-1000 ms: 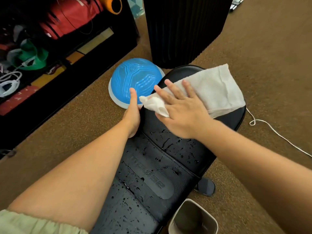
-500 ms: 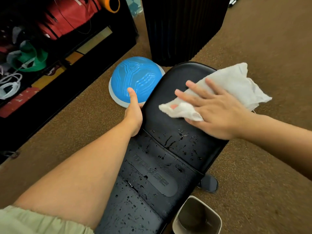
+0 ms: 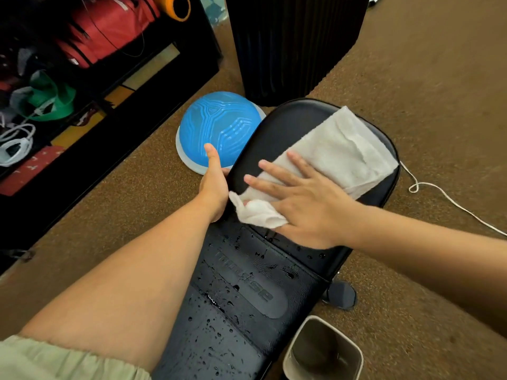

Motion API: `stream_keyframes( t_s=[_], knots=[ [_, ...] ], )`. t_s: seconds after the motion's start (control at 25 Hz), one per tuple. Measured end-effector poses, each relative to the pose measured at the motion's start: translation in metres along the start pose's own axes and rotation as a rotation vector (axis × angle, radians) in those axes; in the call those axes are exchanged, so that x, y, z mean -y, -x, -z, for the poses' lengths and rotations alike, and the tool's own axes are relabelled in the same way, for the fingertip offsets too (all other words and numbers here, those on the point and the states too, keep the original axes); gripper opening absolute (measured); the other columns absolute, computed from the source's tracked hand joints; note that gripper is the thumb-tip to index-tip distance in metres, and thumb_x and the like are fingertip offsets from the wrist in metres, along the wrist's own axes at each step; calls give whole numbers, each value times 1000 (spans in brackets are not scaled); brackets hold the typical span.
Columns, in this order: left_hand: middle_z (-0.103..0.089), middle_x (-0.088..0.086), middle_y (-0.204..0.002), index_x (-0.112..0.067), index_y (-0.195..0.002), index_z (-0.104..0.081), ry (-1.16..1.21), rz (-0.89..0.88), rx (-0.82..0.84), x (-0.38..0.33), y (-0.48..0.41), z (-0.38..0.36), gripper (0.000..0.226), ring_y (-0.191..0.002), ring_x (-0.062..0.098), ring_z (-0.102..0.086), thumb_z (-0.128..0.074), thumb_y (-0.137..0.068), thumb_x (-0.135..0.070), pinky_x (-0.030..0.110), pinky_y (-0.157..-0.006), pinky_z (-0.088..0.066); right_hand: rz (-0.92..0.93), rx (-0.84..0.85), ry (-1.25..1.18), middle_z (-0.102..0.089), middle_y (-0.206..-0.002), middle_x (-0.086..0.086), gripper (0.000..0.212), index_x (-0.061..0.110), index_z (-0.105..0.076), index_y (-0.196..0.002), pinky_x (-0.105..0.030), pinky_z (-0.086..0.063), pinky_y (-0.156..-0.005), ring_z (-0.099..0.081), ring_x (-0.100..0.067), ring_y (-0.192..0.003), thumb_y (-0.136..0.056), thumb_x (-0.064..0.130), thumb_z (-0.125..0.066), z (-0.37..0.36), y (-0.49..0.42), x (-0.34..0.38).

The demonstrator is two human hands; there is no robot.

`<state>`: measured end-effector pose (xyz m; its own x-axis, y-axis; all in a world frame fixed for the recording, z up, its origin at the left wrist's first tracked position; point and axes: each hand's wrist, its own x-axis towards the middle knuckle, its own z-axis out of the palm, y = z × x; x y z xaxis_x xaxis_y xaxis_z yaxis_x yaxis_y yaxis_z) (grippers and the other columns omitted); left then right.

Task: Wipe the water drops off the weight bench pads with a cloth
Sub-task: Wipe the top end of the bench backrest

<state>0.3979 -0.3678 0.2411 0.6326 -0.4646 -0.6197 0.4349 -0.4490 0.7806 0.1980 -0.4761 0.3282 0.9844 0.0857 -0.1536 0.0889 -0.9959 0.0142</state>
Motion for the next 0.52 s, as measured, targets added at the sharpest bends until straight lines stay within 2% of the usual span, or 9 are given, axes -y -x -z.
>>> stream_keyframes(
  t_s=[0.12,0.28,0.4,0.52],
  knots=[
    [-81,12,-107,-18,-110,-83,-47,7,-1,-2,1,1,143,-106,31,-76,-17,-31,-117,49,-103,-54,-93,14,62,-5,-171,11,72,31,-42,-155,-57,8,-124,6,-19,-158,-98,57,-6,7,9,-37],
    [-80,9,-111,-23,-111,-83,-40,-3,-8,0,-6,2,139,-111,30,-74,-23,-29,-117,47,-108,-51,-305,-68,-3,-5,-172,4,66,41,-34,-156,-62,9,-121,7,-28,-158,-100,58,-5,9,-21,-23],
    [-80,7,-113,-26,-112,-81,31,-7,-57,0,-5,2,128,-109,30,-75,-31,-35,-116,51,-106,-52,-212,-17,-10,2,-172,1,63,42,-22,-159,-65,11,-119,14,-31,-157,-99,57,-9,-5,-25,18],
    [-81,7,-109,-26,-108,-83,-7,-20,-28,-1,2,-1,122,-108,29,-76,-22,-48,-113,51,-105,-52,-98,-8,-58,-8,-171,2,61,41,-32,-157,-62,9,-122,8,-29,-158,-100,56,-14,-11,0,30]
  ],
)
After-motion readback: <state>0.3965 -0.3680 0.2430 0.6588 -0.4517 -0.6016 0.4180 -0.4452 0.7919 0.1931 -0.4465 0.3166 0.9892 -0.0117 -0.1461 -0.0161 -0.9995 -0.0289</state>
